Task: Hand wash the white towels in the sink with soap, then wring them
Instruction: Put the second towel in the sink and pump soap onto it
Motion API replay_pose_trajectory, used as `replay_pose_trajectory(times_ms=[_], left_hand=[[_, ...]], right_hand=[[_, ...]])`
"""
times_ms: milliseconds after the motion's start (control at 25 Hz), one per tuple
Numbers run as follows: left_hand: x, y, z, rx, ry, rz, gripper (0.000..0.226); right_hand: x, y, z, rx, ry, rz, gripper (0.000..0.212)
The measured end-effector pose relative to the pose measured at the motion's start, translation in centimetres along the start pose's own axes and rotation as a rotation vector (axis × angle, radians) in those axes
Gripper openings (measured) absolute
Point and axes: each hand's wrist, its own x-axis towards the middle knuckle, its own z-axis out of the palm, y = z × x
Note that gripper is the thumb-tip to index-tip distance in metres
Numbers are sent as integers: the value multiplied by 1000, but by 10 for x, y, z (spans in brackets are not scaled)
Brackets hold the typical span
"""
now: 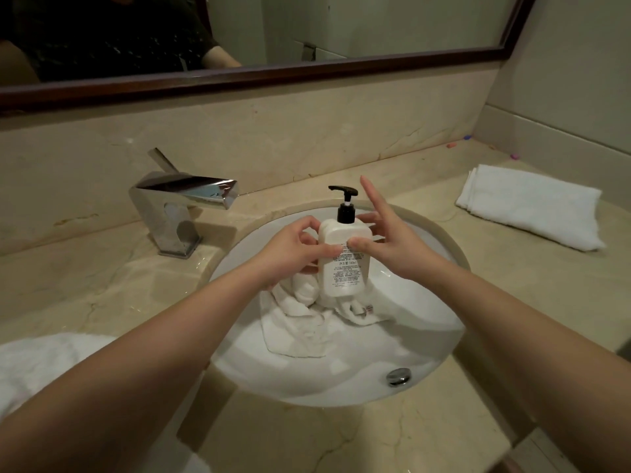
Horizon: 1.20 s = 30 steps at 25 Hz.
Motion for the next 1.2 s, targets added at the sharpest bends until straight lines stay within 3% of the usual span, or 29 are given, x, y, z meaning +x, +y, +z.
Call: replay_pose_trajectory(times_ms=[280,760,1200], left_hand=[[39,37,34,-79,38,112,30],[169,78,64,65,-115,228,32],[215,72,69,33,-116,212,37]], right_hand=[[9,2,-46,116,174,81,41],[63,50,-111,-36,453,121,35],[95,62,-134,-86,442,141,38]])
